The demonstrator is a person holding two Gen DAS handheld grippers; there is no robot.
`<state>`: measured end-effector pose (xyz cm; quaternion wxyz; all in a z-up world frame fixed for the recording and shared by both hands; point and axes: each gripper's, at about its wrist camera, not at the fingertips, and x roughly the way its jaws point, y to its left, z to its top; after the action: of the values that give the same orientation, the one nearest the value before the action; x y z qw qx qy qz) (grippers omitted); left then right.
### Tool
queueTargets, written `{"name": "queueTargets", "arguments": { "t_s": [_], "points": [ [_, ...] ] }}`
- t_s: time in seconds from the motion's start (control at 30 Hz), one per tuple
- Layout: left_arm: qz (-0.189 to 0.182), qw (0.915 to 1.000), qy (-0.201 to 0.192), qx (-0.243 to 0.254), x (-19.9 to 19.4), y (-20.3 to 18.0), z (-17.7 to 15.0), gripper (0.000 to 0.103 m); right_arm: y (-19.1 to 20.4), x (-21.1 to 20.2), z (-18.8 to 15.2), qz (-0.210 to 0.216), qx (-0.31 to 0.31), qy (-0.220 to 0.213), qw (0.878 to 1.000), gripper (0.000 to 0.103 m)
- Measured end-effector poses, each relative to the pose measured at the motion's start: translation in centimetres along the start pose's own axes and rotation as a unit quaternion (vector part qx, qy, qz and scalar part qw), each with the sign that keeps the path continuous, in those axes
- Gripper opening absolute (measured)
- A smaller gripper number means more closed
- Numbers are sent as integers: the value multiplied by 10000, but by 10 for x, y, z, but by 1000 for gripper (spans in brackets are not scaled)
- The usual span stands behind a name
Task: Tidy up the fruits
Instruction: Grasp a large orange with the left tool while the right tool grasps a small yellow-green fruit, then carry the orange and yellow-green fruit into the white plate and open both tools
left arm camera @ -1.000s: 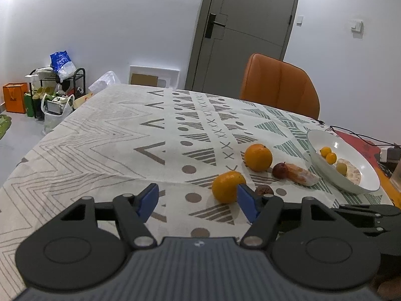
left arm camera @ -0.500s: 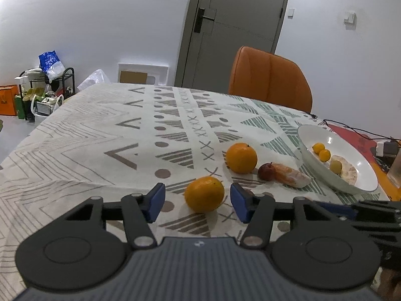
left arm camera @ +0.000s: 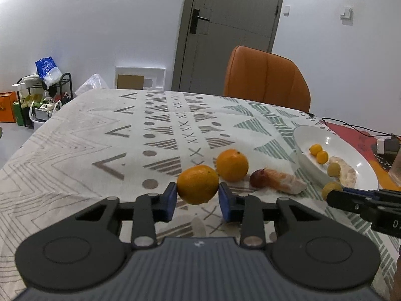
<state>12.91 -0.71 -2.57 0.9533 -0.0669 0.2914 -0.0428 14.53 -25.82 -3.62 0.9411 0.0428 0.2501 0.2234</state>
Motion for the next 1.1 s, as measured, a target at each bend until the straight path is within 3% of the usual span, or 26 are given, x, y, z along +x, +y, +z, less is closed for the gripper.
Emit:
{"name": "queueTargets", "arguments": {
  "t_s": [0.87,1.1],
  "points": [
    [-342,9977,-60,590,7,-67,17,34,-66,-33,3,-489,486,-402,9968,23],
    [-434,9962,-41,751,10,-83,19,34,-81,-40,-1,-607,723,-569,9939,35]
  ]
}}
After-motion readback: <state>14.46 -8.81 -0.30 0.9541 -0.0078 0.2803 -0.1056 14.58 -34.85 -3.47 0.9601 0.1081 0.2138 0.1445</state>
